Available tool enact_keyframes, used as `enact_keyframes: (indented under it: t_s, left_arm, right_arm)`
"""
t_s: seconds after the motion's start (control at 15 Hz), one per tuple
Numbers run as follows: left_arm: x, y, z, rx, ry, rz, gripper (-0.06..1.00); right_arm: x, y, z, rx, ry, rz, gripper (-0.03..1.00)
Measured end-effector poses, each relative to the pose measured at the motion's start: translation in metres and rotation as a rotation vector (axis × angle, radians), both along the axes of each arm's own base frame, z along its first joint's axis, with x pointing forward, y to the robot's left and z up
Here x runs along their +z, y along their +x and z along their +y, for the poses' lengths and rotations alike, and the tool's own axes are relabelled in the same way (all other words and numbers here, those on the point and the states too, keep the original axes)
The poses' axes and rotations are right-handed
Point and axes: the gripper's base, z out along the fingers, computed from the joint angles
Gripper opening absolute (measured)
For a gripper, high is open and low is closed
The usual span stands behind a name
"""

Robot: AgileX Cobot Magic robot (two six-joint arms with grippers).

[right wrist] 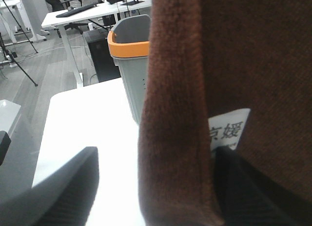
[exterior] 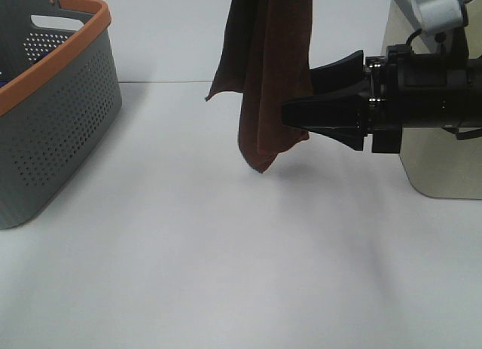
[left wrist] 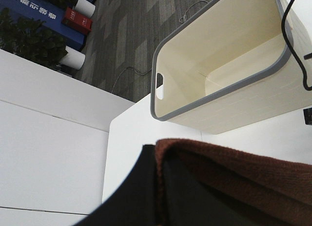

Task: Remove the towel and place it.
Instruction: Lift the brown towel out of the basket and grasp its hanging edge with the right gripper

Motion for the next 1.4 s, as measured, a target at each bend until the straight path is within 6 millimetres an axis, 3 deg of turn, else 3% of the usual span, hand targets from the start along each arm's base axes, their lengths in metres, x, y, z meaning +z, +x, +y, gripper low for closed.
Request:
enact_keyframes:
  t_s: [0.53,1.4]
  left_arm:
    - [0.000,0.000,0.000,-0.001,0.001,-0.002,0.00]
    - [0.000,0.000,0.000,-0.001,0.001,-0.002,0.00]
  right_arm:
    - [0.000,0.009,-0.003,-0.046,-0.076,-0.039,0.68]
    - [0.011,-0.002,0.007,0.087,0.080,0.067,0.68]
